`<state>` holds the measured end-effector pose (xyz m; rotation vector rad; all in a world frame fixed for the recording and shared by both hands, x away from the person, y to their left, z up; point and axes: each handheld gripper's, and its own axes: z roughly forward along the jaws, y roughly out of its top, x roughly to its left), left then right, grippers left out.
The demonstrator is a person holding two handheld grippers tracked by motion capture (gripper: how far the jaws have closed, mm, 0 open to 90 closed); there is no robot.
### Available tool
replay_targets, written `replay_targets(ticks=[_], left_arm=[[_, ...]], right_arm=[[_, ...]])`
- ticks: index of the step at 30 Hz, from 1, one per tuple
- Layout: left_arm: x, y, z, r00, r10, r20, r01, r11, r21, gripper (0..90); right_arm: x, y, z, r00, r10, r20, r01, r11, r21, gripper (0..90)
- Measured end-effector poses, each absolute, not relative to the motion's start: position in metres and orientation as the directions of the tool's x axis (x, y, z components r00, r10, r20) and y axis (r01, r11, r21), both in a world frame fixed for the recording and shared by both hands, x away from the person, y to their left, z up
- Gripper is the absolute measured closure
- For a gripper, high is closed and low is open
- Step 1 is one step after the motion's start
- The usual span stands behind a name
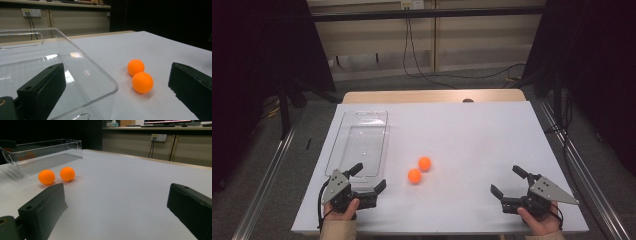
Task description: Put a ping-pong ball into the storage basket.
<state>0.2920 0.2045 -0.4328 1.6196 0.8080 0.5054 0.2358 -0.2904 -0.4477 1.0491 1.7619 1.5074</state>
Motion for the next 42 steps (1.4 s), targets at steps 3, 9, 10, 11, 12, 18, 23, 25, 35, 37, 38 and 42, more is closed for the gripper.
replay_targets(ticks=[3, 9, 10, 11, 12, 18, 23, 25, 35, 37, 38, 42], left_arm=[[0.292, 0.202, -0.432, 0.670, 0.733, -0.112, 0.228, -0.060, 0.972, 1.2], [0.292, 0.198, -0.432, 0.678, 0.724, -0.123, 0.235, -0.056, 0.970, 1.1], [0.292, 0.197, -0.431, 0.680, 0.724, -0.120, 0.234, -0.059, 0.970, 1.1], [0.292, 0.197, -0.431, 0.680, 0.724, -0.120, 0.234, -0.059, 0.970, 1.1], [0.292, 0.196, -0.431, 0.681, 0.723, -0.120, 0.233, -0.058, 0.971, 1.1], [0.292, 0.192, -0.430, 0.692, 0.712, -0.115, 0.228, -0.065, 0.971, 1.1], [0.293, 0.188, -0.428, 0.706, 0.700, -0.111, 0.222, -0.070, 0.973, 1.1], [0.294, 0.186, -0.428, 0.708, 0.697, -0.111, 0.227, -0.076, 0.971, 1.1], [0.295, 0.175, -0.428, 0.725, 0.678, -0.121, 0.237, -0.081, 0.968, 1.1], [0.295, 0.174, -0.428, 0.727, 0.676, -0.120, 0.239, -0.086, 0.967, 1.1], [0.295, 0.174, -0.428, 0.727, 0.675, -0.122, 0.240, -0.084, 0.967, 1.1], [0.295, 0.171, -0.428, 0.730, 0.671, -0.131, 0.248, -0.080, 0.965, 1.1]], right_arm=[[0.236, -0.290, -0.448, -0.519, 0.853, 0.058, 0.188, 0.048, 0.981, 1.2], [0.236, -0.290, -0.448, -0.521, 0.852, 0.053, 0.188, 0.054, 0.981, 1.2], [0.236, -0.290, -0.448, -0.522, 0.852, 0.053, 0.187, 0.054, 0.981, 1.2], [0.236, -0.290, -0.448, -0.521, 0.852, 0.053, 0.186, 0.053, 0.981, 1.2], [0.236, -0.290, -0.448, -0.521, 0.852, 0.052, 0.184, 0.053, 0.981, 1.2], [0.236, -0.290, -0.447, -0.520, 0.853, 0.054, 0.185, 0.051, 0.981, 1.2], [0.236, -0.289, -0.447, -0.521, 0.852, 0.052, 0.185, 0.053, 0.981, 1.2], [0.236, -0.289, -0.447, -0.522, 0.851, 0.051, 0.184, 0.054, 0.981, 1.3], [0.236, -0.289, -0.447, -0.525, 0.849, 0.050, 0.183, 0.055, 0.981, 1.3], [0.236, -0.289, -0.447, -0.526, 0.849, 0.050, 0.182, 0.055, 0.982, 1.4], [0.236, -0.289, -0.447, -0.526, 0.849, 0.049, 0.181, 0.056, 0.982, 1.4], [0.236, -0.289, -0.447, -0.527, 0.849, 0.048, 0.181, 0.057, 0.982, 1.4]])
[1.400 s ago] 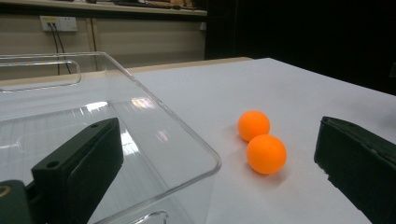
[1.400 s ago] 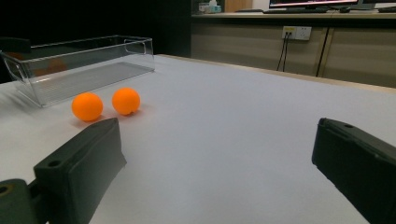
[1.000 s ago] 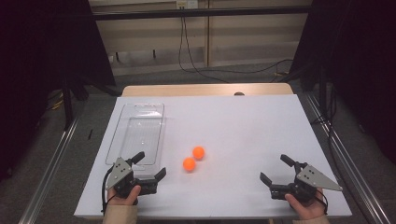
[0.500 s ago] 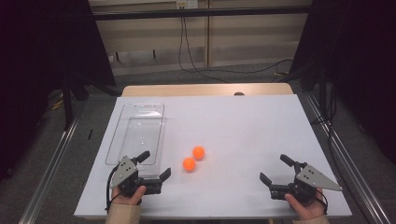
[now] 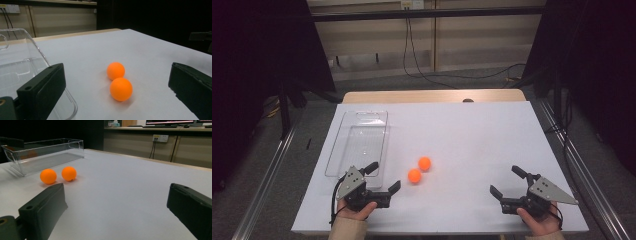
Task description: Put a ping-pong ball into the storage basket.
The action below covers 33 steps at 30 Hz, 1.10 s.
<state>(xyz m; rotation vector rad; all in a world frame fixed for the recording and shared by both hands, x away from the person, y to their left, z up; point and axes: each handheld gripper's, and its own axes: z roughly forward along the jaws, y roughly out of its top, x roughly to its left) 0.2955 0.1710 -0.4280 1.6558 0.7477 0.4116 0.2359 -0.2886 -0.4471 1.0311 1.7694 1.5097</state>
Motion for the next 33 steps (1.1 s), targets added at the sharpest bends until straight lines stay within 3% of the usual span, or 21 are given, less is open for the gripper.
replay_targets(ticks=[33], left_arm=[[0.297, 0.147, -0.427, 0.758, 0.634, -0.154, 0.292, -0.120, 0.949, 1.3]], right_arm=[[0.236, -0.287, -0.447, -0.539, 0.841, 0.044, 0.180, 0.064, 0.982, 1.7]])
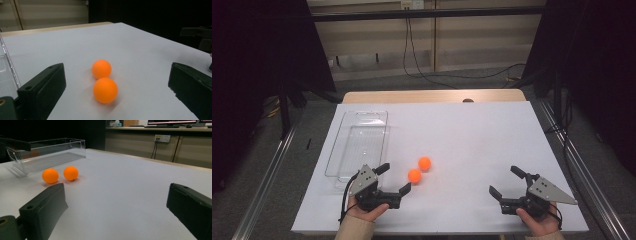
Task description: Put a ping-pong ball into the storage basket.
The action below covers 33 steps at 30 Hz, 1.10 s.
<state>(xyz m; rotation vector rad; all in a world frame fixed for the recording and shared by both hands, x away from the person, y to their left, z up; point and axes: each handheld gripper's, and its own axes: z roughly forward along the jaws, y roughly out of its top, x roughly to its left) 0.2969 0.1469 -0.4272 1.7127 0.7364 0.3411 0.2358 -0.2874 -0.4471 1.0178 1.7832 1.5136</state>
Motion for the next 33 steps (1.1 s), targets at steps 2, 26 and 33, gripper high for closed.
replay_targets(ticks=[2, 26, 33], left_arm=[[0.297, 0.146, -0.427, 0.759, 0.632, -0.156, 0.295, -0.120, 0.948, 1.3], [0.303, 0.132, -0.432, 0.761, 0.631, -0.151, 0.318, -0.159, 0.935, 1.9], [0.305, 0.127, -0.432, 0.767, 0.627, -0.138, 0.319, -0.186, 0.929, 2.0]], right_arm=[[0.236, -0.287, -0.447, -0.539, 0.841, 0.044, 0.181, 0.064, 0.981, 1.7], [0.236, -0.288, -0.447, -0.541, 0.840, 0.048, 0.181, 0.061, 0.982, 1.9], [0.236, -0.288, -0.447, -0.543, 0.838, 0.047, 0.181, 0.063, 0.981, 2.0]])
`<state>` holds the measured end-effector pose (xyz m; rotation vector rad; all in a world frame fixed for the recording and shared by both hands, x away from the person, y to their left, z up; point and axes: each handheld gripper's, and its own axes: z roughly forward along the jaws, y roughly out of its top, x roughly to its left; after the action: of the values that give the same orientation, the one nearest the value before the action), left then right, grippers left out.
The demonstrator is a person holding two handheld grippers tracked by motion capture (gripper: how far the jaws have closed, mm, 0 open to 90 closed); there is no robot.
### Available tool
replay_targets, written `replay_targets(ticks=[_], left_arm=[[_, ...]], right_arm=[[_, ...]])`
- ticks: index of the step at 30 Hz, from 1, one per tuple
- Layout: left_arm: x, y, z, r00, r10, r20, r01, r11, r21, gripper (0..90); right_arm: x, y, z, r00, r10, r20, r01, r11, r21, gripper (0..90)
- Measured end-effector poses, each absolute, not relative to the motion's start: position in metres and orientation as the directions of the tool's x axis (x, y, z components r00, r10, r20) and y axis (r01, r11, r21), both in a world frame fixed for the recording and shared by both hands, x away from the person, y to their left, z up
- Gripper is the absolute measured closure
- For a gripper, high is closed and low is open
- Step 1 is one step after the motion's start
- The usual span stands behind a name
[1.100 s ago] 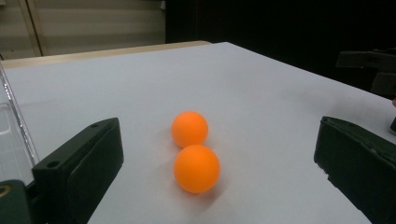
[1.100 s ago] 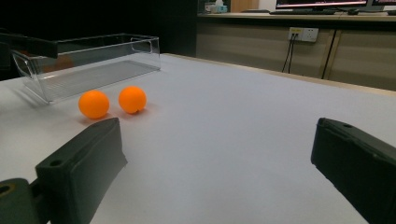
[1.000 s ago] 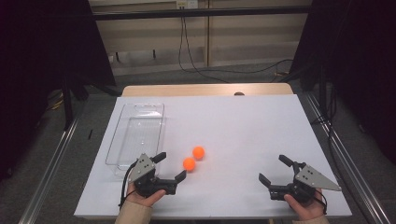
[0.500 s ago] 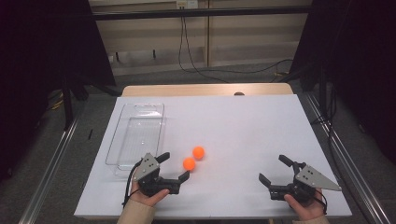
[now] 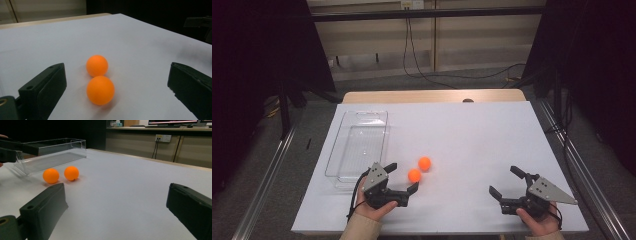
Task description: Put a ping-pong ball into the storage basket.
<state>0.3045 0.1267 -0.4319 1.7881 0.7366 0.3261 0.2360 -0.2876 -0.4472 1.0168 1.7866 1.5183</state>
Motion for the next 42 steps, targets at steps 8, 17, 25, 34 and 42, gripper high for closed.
replay_targets(ticks=[8, 17, 25, 34, 42], left_arm=[[0.307, 0.121, -0.432, 0.763, 0.633, -0.132, 0.327, -0.201, 0.923, 2.4], [0.310, 0.119, -0.433, 0.754, 0.643, -0.130, 0.339, -0.213, 0.916, 2.2], [0.311, 0.115, -0.432, 0.759, 0.638, -0.129, 0.336, -0.215, 0.917, 2.4], [0.312, 0.110, -0.430, 0.758, 0.640, -0.124, 0.339, -0.225, 0.913, 2.9], [0.314, 0.107, -0.430, 0.747, 0.652, -0.125, 0.353, -0.230, 0.907, 3.2]], right_arm=[[0.236, -0.287, -0.447, -0.545, 0.837, 0.046, 0.182, 0.065, 0.981, 2.0], [0.236, -0.287, -0.447, -0.546, 0.836, 0.046, 0.182, 0.066, 0.981, 2.0], [0.236, -0.287, -0.447, -0.547, 0.836, 0.044, 0.182, 0.068, 0.981, 2.1], [0.236, -0.287, -0.447, -0.548, 0.835, 0.044, 0.182, 0.067, 0.981, 2.2], [0.236, -0.287, -0.447, -0.550, 0.834, 0.045, 0.181, 0.066, 0.981, 2.4]])
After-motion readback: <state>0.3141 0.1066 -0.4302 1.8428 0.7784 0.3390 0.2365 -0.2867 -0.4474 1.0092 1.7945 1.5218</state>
